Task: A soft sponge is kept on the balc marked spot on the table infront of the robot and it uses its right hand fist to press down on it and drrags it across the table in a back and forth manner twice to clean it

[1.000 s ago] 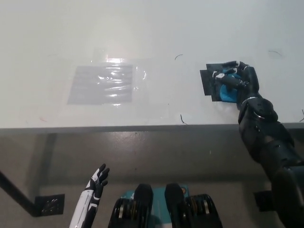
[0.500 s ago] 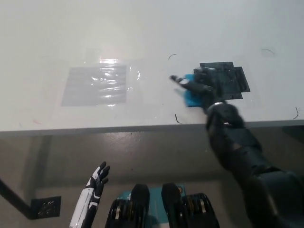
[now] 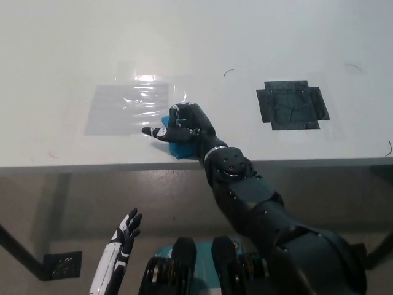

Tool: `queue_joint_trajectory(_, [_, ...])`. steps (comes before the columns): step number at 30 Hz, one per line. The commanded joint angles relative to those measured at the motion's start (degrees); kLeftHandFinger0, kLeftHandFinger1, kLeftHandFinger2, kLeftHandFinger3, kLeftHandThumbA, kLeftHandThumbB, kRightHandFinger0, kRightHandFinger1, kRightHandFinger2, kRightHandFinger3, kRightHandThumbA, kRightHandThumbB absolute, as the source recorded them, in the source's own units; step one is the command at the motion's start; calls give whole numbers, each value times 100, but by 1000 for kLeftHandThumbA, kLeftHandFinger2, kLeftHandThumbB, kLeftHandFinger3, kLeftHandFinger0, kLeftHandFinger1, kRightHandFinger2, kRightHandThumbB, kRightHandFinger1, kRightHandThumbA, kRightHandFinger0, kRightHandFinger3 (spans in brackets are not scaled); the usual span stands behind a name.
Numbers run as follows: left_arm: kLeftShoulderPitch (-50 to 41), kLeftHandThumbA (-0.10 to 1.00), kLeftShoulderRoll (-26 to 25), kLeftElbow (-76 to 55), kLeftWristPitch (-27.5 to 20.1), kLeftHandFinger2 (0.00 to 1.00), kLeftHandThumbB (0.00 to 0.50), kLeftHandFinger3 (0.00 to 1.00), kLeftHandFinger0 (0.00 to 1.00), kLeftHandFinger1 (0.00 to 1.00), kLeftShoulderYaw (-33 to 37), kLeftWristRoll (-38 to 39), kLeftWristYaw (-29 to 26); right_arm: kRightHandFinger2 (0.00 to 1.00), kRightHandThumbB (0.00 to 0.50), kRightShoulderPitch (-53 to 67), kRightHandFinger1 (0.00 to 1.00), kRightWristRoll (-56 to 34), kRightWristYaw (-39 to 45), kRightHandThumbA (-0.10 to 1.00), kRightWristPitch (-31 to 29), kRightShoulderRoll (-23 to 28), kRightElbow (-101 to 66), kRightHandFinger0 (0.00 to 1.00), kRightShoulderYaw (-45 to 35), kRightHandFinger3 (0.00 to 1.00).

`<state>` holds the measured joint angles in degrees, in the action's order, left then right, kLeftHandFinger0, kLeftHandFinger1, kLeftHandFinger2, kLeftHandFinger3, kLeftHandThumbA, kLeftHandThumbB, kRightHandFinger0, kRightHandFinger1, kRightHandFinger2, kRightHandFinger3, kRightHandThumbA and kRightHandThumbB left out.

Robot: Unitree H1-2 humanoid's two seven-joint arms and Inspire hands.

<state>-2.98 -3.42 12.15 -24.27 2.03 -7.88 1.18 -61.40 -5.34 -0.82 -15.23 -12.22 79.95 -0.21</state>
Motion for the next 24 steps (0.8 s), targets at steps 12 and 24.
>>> queue_joint_trajectory(12, [57,1000,-52,-119,-248,1000,14,1000,1000,1000,23,-19,-72,278,123,277,23,-263,-2,1000,-18,1199,8,9,-531,162])
queue_joint_trajectory(24, [24,1000,-108,-145,-264,1000,2,1000,1000,1000,-27,-44,-116,136,128,1149,0,-753,259,1000,-256,3248,-52,0,-1489,121])
